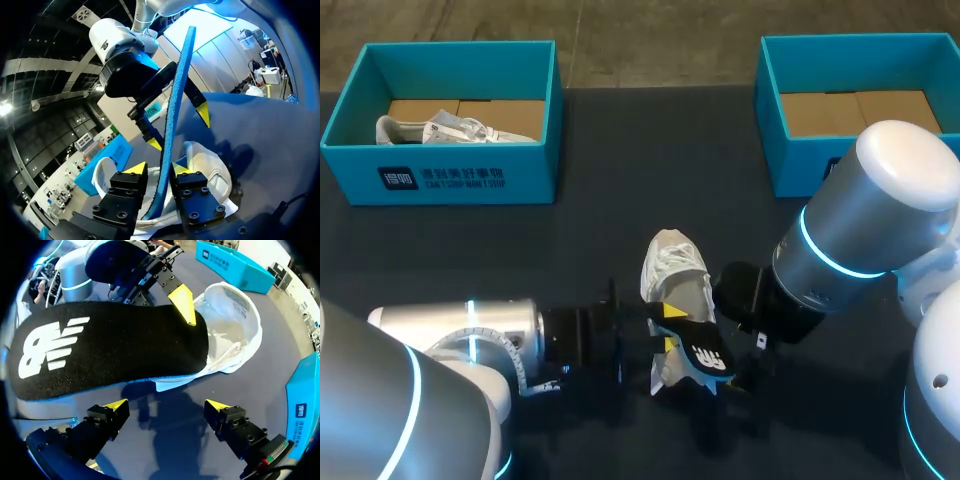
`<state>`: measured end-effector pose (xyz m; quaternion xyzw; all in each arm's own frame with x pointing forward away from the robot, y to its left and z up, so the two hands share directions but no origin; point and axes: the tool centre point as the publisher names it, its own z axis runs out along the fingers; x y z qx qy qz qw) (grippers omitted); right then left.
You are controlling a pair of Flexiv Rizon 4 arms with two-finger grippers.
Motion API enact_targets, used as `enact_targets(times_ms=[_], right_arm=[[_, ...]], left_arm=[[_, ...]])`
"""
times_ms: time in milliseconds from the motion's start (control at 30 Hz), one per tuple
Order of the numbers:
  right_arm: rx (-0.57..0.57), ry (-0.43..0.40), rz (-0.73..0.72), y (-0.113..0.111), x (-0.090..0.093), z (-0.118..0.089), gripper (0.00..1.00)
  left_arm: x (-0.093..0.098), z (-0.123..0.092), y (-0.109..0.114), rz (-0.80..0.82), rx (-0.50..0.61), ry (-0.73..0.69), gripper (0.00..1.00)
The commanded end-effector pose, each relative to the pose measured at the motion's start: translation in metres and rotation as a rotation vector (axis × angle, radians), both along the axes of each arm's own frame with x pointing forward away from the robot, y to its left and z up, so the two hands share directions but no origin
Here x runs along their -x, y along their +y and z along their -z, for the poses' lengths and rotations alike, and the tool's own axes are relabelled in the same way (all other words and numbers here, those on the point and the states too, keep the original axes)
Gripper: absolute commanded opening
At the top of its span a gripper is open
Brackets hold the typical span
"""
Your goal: Take the shoe out of the shoebox, open the shoe tongue, remove and reinsert the insole, then place the shoe into the shoebox
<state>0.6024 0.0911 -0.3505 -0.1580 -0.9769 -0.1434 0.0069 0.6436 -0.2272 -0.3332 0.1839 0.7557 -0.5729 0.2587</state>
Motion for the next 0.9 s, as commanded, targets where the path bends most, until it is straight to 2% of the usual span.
enact_targets(times_ms=[33, 400, 900], right_arm=[[-0.003, 0.000, 0.000, -0.001, 0.001, 0.000, 1.00], [-0.003, 0.000, 0.000, -0.001, 0.001, 0.000, 1.00], [-0.003, 0.000, 0.000, -0.001, 0.001, 0.000, 1.00]], left_arm=[[0.003, -0.004, -0.001, -0.007, -0.027, 0.006, 0.30], [0.006, -0.010, -0.006, 0.003, -0.055, -0.001, 0.30], [0.007, -0.018, -0.016, 0.016, -0.122, 0.005, 0.24]])
